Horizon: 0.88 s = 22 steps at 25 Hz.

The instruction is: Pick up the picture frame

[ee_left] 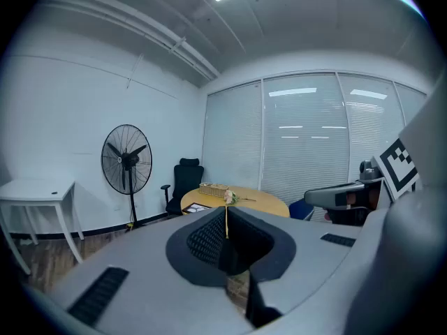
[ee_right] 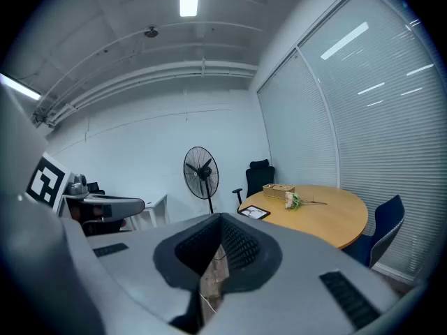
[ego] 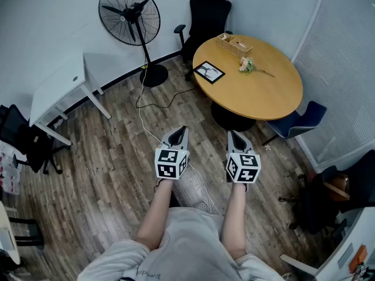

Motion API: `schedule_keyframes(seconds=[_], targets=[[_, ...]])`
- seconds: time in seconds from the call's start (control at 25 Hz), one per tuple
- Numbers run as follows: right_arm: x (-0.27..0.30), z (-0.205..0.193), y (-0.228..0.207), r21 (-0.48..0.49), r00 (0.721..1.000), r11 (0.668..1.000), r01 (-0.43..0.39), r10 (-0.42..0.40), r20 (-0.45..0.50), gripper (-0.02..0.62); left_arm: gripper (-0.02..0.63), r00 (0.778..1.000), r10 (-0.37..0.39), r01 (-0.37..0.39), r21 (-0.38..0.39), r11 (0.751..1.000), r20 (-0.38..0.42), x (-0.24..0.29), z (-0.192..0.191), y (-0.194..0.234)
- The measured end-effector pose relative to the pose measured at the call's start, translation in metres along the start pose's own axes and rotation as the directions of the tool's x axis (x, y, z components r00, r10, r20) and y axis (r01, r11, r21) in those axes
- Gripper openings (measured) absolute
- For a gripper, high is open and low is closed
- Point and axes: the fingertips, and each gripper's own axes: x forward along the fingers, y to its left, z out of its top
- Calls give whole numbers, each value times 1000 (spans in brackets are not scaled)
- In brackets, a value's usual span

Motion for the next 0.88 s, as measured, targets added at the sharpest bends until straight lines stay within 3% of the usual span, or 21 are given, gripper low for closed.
schedule_keyframes(seconds=[0.24,0.4,0.56,0.64,0.76,0.88], targets=[[-10,-8,5,10,1000,1000,-4,4,1,23,26,1000,-10,10,-3,1000,24,-12,-1,-3],[-15,-14,0,36,999,999,-33,33,-7,23,25,999,-33,34,-79,996,21,-19,-11,-4],[-13,-14,1,98,998,993,-61,60,14,23,26,998,62,-62,-115,991,-5,-38,-26,42],[-10,-19,4,114,998,992,-60,59,15,23,25,995,102,-99,-176,979,10,-50,-28,69],[-2,-24,7,144,998,987,-65,63,15,21,26,992,121,-105,-262,959,43,-57,-29,94],[14,-27,10,131,998,989,-69,69,-1,21,26,994,109,-98,-247,964,31,-42,-33,107]])
